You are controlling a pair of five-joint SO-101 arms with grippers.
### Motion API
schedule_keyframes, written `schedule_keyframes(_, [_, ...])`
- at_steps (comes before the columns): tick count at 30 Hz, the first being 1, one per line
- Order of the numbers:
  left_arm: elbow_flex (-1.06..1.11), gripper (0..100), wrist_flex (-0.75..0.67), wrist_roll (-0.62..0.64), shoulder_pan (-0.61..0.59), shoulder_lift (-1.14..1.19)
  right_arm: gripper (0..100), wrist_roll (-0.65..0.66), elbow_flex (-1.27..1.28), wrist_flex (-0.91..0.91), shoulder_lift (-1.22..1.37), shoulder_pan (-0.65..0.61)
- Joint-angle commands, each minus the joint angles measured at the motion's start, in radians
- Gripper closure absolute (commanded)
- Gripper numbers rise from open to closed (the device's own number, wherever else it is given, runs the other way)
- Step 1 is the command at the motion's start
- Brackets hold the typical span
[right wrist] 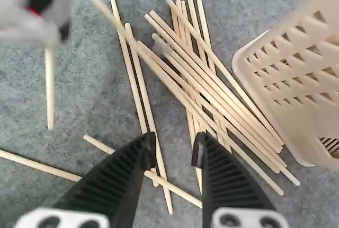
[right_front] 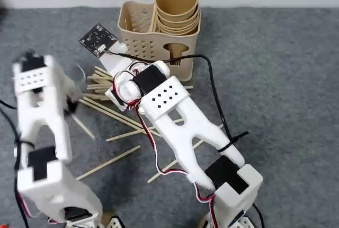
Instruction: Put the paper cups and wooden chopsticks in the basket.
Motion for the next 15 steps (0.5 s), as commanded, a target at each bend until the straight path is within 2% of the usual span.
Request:
schedule_keyframes(1, [-0.154, 99, 0.068, -0.006, 0.035, -0.164, 86.5, -0.002, -0.009, -0.024, -0.041, 0.001])
schedule_keyframes(8, [-0.179, 99, 0.078, -0.046, 0.083, -0.296, 86.5, -0.002, -0.014, -0.024, -0.053, 0.001])
schedule_keyframes(11, [-0.176, 99, -0.025, -0.041, 0.077, -0.313, 86.5, 0.000, -0.014, -0.016, -0.101, -0.001])
schedule_keyframes(15, [-0.176, 99, -0.275, 0.018, 0.078, -0.318, 86.5, 0.000, -0.014, -0.004, -0.182, 0.013])
